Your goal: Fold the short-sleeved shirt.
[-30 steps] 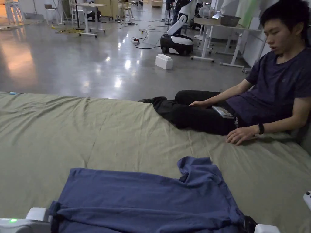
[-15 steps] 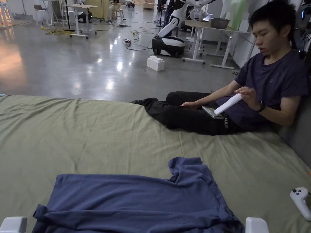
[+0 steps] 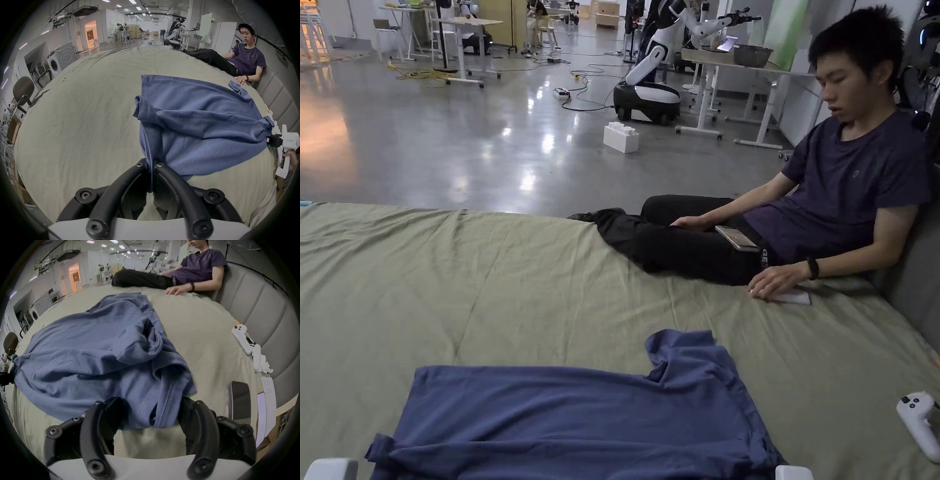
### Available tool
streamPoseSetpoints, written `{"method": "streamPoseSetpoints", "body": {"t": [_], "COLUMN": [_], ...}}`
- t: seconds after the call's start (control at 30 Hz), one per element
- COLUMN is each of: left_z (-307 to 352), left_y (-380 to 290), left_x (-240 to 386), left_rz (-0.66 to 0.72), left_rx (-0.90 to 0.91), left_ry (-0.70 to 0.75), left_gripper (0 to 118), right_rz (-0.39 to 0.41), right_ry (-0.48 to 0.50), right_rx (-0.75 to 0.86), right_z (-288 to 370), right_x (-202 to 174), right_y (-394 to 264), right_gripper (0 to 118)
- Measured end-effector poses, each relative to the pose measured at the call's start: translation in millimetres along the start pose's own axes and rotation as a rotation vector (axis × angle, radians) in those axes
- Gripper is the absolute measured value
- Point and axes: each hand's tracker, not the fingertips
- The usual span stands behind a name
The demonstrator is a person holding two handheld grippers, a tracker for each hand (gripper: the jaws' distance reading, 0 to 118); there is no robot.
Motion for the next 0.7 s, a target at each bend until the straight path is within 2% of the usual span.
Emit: {"method": "streamPoseSetpoints", "body": {"t": [0.13,0.2,0.23,0.27,0.3,0.43,0.7], "left_z": [1,1,2,3,5,21,66], "left_y": [-3,-4,-5,-5,-4,5,42], "left_x": [2,1,0,-1,-1,-4,-13], "left_rz": [0.014,0.029,0.035,0.042,0.050,0.055,0.057], "left_rx": [0.006,0.013,0.020,0.029,0.032,0.064,0.153], "left_ry": [0.000,-0.001,0.000,0.000,-0.005,-0.029,-0.076], "left_gripper": [7,7,7,7,7,7,7], "right_rz": [0.070,0.104,0.142,0.148,0.141,0.076,0.105], "right_ry": [-0.013,-0.009,-0.037,-0.043,-0.043,-0.032,-0.035], "right_rx": [0.014,0.026,0.027,0.027,0.027,0.035,0.137], "right_z": [4,4,4,5,9,25,81], "right_x": [-10,-20,-24,-28,-30,-23,-19], "right_y": [1,0,-1,0,2,15,55], "right_gripper": [58,47,39,23,17,12,11]}}
